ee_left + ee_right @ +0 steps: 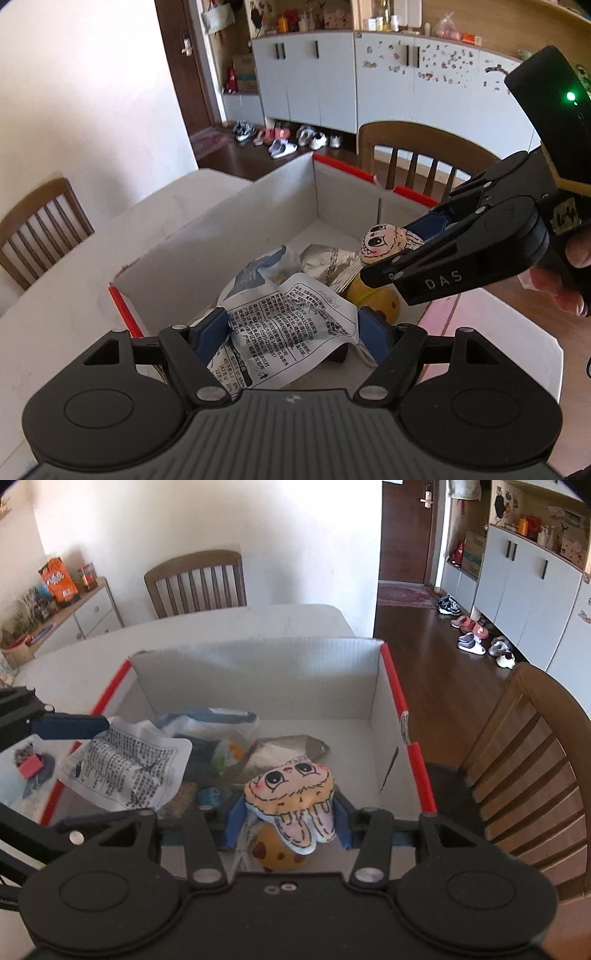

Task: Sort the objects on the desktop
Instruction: 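Carry the sachet and plush into the red shoebox with both tools, then open both tools to drop the sachet and plush into the shoebox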

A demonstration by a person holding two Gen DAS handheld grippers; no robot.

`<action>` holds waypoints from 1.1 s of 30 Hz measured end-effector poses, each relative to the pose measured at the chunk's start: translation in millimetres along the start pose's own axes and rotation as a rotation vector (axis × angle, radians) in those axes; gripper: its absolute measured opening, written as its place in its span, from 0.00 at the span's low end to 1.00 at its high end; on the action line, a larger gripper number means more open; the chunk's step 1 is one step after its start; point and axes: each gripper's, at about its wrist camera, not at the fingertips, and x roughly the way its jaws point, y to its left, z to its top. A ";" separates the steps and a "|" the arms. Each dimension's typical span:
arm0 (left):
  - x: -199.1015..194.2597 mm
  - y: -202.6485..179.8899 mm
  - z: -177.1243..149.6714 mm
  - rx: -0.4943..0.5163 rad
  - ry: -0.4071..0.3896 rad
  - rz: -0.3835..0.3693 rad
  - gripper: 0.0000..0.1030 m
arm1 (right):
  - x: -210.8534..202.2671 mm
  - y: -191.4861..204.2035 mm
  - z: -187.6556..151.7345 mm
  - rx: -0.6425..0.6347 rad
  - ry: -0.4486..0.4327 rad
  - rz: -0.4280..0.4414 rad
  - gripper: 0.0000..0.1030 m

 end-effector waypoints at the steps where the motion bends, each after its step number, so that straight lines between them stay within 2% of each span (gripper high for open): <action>1: 3.7 1.2 -0.2 0.001 0.008 0.002 0.74 | 3.2 -0.1 0.2 -0.009 0.007 0.006 0.47; 12: 20.9 -2.7 -3.9 0.022 0.082 0.005 0.74 | 32.0 3.5 1.8 -0.094 0.084 0.015 0.47; 19: 23.5 4.2 -5.5 -0.033 0.110 -0.032 0.74 | 36.4 4.2 1.1 -0.111 0.099 0.030 0.49; 26: 20.4 4.6 -5.2 -0.063 0.104 -0.030 0.76 | 36.0 2.4 3.4 -0.102 0.098 0.038 0.51; 29: 17.6 3.3 -5.3 -0.074 0.094 -0.026 0.76 | 34.3 2.0 2.8 -0.101 0.095 0.042 0.56; 31: 14.9 3.0 -4.8 -0.084 0.081 -0.026 0.76 | 31.8 1.5 2.5 -0.094 0.086 0.045 0.64; 33: 11.2 2.9 -3.9 -0.094 0.070 -0.023 0.76 | 27.4 -0.3 2.5 -0.081 0.074 0.060 0.65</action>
